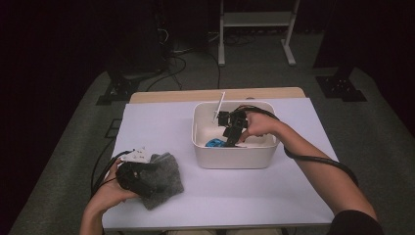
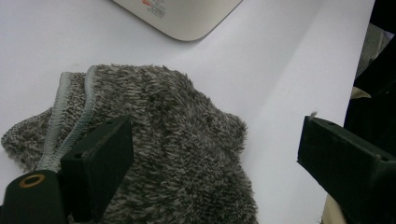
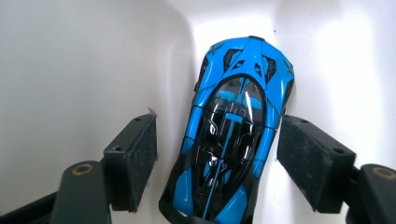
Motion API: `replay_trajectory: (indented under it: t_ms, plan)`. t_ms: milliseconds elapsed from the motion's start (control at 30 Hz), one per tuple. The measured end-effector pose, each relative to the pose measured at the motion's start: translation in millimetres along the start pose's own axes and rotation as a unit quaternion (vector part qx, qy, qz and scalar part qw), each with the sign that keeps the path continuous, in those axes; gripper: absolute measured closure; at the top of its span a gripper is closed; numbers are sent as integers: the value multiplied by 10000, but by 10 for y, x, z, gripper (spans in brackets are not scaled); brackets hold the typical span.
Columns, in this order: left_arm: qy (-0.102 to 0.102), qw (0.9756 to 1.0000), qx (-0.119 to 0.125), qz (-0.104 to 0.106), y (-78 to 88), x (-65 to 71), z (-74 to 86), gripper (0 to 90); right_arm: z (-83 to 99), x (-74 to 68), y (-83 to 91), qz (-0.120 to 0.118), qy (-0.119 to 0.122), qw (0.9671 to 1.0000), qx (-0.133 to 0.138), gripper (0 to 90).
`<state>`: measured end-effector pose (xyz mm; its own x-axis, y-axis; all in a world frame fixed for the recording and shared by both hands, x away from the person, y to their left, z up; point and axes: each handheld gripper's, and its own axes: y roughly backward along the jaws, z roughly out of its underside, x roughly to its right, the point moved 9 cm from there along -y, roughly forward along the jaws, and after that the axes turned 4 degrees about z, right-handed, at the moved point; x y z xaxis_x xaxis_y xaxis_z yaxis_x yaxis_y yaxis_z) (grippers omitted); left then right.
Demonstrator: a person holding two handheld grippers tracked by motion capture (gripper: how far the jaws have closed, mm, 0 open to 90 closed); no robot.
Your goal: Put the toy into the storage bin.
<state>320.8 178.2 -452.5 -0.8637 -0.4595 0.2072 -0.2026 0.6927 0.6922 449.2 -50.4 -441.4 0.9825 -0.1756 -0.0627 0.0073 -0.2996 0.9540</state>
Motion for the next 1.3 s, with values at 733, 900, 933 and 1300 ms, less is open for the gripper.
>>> replay_trajectory:
  t_ms: [733,900,933,1300]
  plan:
    - [-11,10000,27,-52,28,46,1,100,73,-67,357,74,-126,9993,340,306]
    - [-21,10000,15,-40,1,58,-8,99,99,-86,501,160,-132,9987,464,305]
    - [-34,10000,-13,-44,-5,53,-1,99,112,-92,531,175,-170,9986,465,305]
    - [-73,10000,2,-62,5,65,-20,97,235,-110,834,391,-296,9963,713,305]
